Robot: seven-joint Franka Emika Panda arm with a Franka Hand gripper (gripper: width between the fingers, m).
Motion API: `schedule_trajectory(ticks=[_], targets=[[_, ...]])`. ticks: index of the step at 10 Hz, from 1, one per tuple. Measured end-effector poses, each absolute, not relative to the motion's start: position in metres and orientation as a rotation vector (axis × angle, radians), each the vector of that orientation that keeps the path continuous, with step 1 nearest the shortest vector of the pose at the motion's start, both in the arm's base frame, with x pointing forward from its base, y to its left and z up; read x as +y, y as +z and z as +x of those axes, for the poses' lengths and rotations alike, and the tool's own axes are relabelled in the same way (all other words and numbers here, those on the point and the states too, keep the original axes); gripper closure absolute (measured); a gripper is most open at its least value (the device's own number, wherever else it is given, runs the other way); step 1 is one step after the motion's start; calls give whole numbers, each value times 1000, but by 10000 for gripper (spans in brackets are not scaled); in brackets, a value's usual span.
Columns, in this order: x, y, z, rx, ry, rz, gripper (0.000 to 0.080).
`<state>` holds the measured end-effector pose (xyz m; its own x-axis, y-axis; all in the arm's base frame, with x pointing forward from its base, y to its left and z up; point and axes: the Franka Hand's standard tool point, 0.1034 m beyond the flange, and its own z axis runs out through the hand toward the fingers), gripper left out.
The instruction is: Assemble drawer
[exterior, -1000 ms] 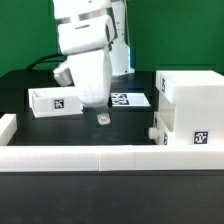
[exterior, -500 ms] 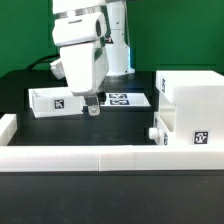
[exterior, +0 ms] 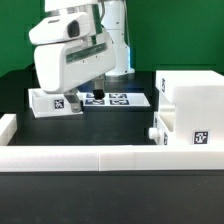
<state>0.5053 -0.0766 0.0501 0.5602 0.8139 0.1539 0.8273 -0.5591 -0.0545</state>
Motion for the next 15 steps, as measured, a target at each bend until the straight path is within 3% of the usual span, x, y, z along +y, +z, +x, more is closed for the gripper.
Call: schedule_trajectory(ticks=[3,8,13,15], targets=[[-84,64,484,-1017,-155,-2865,150],[-81,63,484,-588,-130,-2965,150],[-92,73,410,-544,-117,-3040,150],[-94,71,405,-554,-110,-3038,150]])
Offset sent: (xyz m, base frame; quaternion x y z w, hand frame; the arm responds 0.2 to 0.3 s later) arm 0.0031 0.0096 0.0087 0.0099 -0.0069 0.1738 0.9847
